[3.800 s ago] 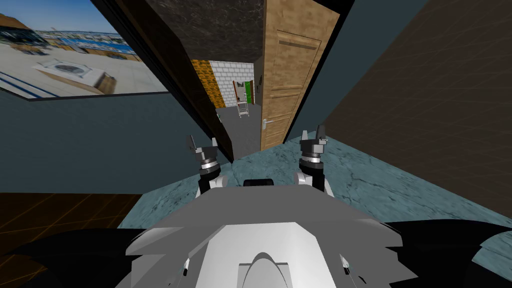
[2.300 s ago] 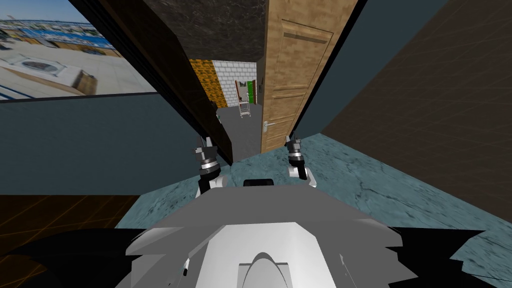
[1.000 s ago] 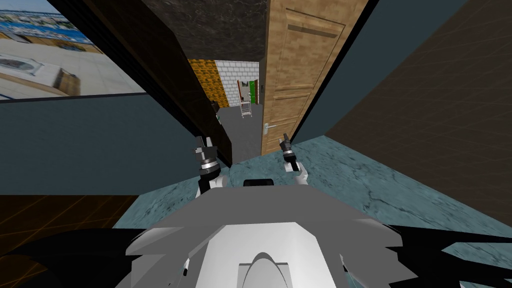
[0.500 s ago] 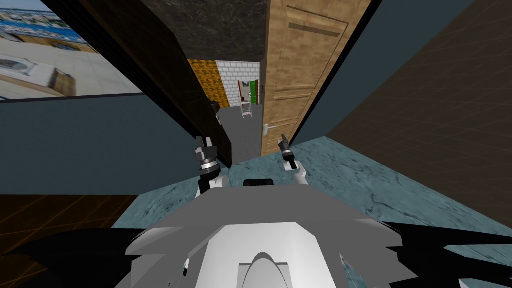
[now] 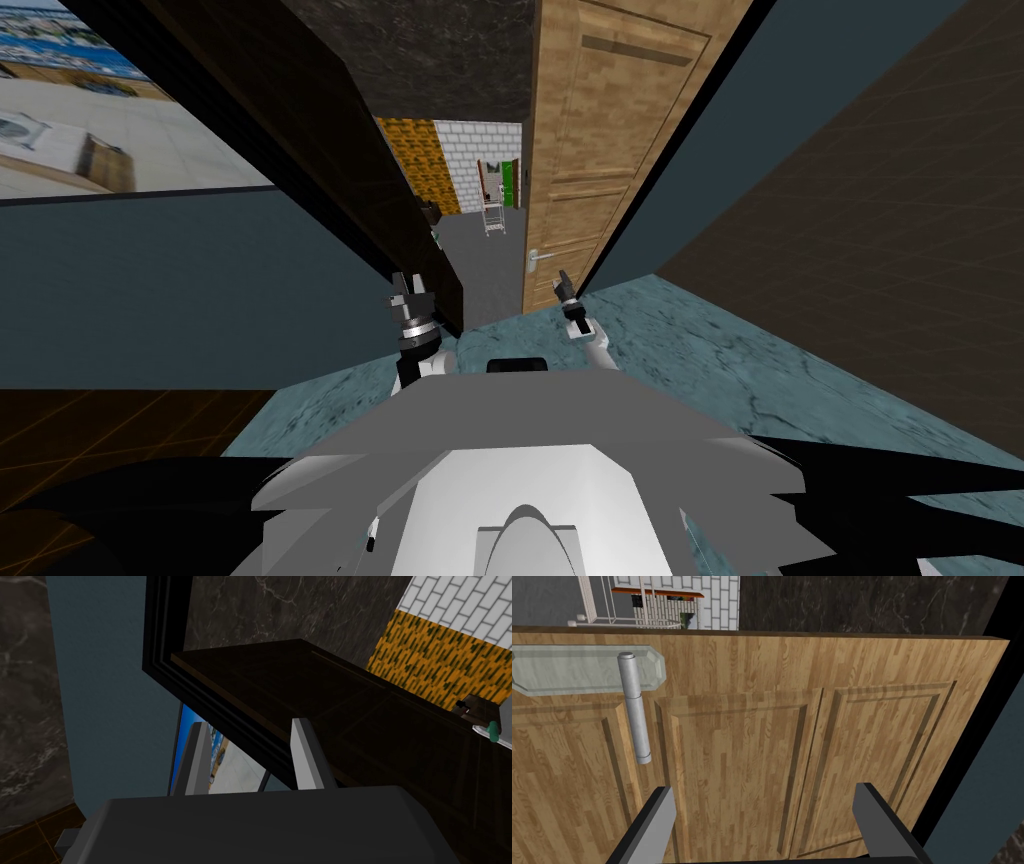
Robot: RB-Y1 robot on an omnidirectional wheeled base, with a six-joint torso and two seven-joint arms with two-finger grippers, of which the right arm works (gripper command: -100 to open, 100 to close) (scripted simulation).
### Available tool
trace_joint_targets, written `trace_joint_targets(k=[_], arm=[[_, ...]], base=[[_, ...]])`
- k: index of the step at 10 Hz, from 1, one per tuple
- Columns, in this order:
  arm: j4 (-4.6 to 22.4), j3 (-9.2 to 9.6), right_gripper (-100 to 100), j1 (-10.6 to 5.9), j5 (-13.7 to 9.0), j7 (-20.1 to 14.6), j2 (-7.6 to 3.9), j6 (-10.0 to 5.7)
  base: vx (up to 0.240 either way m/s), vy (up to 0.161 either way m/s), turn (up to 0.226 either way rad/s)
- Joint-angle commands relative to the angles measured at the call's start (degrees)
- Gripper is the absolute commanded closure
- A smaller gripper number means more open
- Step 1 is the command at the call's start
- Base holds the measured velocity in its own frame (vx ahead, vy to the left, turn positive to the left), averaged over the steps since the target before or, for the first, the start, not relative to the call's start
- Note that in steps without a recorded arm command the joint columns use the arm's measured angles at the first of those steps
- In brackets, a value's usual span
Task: Push the door open
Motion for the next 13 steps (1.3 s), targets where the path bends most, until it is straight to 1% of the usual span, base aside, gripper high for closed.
trace_joint_targets(k=[1, 2, 3, 4, 5, 6, 7, 8, 9, 10, 11, 13], arm=[[2.9, 0.10, -100, -1.63, 0.6, -1.0, -0.55, 0.07], [4.6, 0.16, -100, -3.12, 1.0, -1.9, -0.98, 0.00], [5.6, 0.16, -100, -3.12, 1.0, -1.9, -0.98, 0.00], [8.0, 0.21, -100, -4.54, 1.5, -2.7, -1.38, -0.05], [9.9, 0.27, -100, -5.94, 1.9, -3.4, -1.78, -0.11], [10.5, 0.27, -100, -5.94, 1.9, -3.4, -1.78, -0.11], [12.6, 0.33, -100, -7.34, 2.4, -4.2, -2.17, -0.17], [12.9, 0.33, -100, -7.34, 2.4, -4.2, -2.17, -0.17], [15.2, 0.38, -100, -8.65, 2.8, -5.0, -2.54, -0.22], [16.7, 0.43, -100, -9.92, 3.2, -5.7, -2.90, -0.28], [17.4, 0.43, -100, -9.92, 3.2, -5.7, -2.90, -0.28], [21.4, 0.53, -100, -12.35, 4.0, -7.0, -3.58, -0.38]], base=[[0.055, -0.020, 0.022], [0.084, -0.038, 0.043], [0.063, -0.034, 0.019], [0.055, -0.026, 0.014], [0.070, -0.035, 0.032], [0.053, -0.029, 0.020], [0.056, -0.024, 0.025], [0.046, -0.019, 0.012], [0.048, -0.027, 0.020], [0.065, -0.030, 0.033], [0.054, -0.029, 0.013], [0.069, -0.034, 0.024]])
